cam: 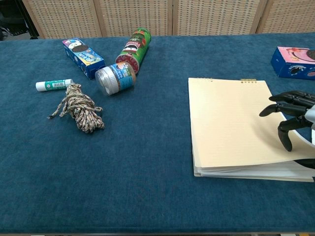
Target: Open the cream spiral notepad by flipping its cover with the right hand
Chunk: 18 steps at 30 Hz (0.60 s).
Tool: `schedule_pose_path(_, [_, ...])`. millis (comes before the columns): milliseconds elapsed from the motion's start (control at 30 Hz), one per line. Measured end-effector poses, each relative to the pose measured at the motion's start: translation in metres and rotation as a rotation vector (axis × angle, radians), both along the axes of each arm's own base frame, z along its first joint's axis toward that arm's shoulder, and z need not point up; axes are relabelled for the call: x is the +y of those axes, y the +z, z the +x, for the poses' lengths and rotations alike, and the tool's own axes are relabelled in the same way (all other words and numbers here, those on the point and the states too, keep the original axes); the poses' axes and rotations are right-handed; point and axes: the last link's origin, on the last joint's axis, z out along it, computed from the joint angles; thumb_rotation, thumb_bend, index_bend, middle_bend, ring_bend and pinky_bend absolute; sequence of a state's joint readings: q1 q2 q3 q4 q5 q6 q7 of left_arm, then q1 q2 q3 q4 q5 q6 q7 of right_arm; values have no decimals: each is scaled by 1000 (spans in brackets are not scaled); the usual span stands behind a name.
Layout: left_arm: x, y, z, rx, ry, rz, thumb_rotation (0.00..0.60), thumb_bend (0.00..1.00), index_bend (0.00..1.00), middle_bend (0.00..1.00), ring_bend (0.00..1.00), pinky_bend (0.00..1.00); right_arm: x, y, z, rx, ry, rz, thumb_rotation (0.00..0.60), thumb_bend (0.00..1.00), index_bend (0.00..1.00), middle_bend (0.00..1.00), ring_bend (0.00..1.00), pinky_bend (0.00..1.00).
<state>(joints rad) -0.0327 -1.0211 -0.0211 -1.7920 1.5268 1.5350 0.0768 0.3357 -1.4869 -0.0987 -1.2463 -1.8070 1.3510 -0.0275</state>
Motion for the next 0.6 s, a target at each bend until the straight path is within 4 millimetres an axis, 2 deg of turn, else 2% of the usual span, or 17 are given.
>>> schedule_pose_path(300, [-1, 0, 0, -2, 1, 2, 600, 0, 0, 0, 0, 0, 3, 7, 1, 5, 59, 62, 600, 758, 649, 175, 0, 0])
schedule_pose_path(600, [0, -2, 0, 7, 2, -4, 600, 0, 0, 0, 0, 0, 11, 18, 8, 2, 184, 197, 600, 775, 664, 178, 0, 0])
